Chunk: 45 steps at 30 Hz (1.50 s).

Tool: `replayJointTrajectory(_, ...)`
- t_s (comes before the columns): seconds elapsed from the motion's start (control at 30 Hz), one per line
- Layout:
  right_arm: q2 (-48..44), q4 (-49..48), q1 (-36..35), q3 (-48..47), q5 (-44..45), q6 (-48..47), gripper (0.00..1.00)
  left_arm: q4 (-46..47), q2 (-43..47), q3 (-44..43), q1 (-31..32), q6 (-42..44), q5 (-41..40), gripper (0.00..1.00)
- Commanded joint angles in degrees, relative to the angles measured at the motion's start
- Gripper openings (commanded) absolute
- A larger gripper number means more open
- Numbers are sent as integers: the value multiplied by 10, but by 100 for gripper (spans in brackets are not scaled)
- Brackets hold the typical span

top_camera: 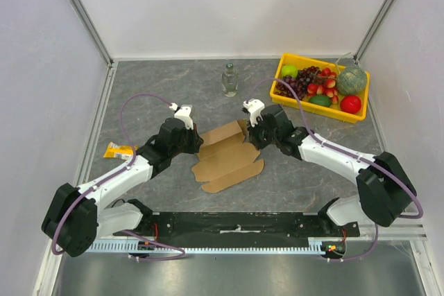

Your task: Fold the paper box

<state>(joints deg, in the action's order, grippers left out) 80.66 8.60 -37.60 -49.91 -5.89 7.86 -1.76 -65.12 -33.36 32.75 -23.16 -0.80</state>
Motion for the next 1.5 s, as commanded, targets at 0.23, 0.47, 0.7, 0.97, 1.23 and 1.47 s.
replayJointTrajectory(0.23,34,-157,4,112,41,88,0,-12,-4,-3,2,-13,5,2)
replayJointTrajectory(0.47,60,-189,9,138,55,102,0,-12,-3,-6,1,-14,5,2)
replayJointTrajectory(0.7,78,-218,17,159,53,119,0,-34,17,-48,1,-2,5,2)
replayJointTrajectory(0.97,79,-241,28,177,24,133,0,-46,-8,-152,1,40,5,4)
replayJointTrajectory(1.23,73,-243,32,184,14,132,0,-32,-42,-144,2,55,18,4)
replayJointTrajectory(1.47,65,-235,34,177,9,133,0,-14,-49,-119,2,52,47,3)
